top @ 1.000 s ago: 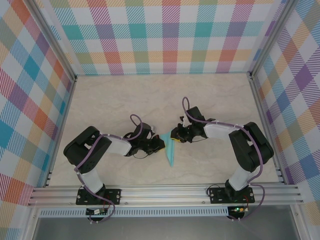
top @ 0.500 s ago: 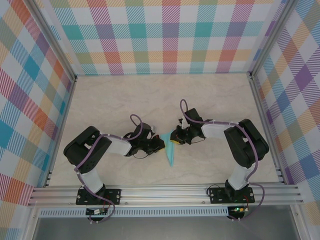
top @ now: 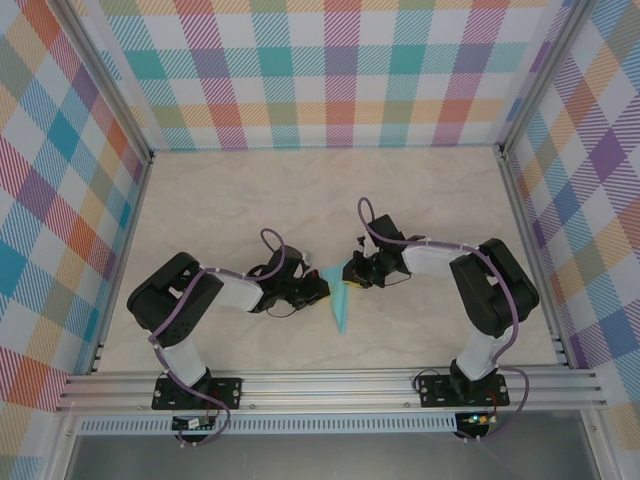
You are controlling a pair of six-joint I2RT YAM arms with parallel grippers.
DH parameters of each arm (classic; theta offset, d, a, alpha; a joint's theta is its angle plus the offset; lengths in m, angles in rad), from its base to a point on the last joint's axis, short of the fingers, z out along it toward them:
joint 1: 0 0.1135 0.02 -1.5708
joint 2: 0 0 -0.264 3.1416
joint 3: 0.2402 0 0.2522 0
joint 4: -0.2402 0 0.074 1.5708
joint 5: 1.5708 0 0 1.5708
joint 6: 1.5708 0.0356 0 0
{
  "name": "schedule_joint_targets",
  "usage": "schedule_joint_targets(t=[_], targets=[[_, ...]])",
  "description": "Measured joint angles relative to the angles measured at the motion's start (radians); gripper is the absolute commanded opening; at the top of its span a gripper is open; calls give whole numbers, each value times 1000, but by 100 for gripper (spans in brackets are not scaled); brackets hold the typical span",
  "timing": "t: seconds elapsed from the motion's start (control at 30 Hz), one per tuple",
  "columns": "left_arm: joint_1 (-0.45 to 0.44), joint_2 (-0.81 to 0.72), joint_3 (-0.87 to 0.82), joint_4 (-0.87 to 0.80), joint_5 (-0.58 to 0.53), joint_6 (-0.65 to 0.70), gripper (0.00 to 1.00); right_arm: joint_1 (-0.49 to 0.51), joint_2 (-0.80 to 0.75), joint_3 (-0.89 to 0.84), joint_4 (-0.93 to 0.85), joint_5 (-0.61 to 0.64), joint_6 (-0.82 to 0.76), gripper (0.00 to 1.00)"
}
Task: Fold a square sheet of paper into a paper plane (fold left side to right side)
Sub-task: Fold the wing for the fifth time at the center of the table.
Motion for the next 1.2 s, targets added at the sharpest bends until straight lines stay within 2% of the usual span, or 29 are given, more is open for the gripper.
schedule_joint_targets(t=[0.23,0.7,1.2], targets=[[0,0,8,-17,0,8,0,23,-58,56,-22,7,-16,13],[-1,0,11,-22,0,12,0,33,48,60,-30,14,-24,14],[-2,0,13,-28,-4,16,0,33,75,86,-100,65,-49,14]])
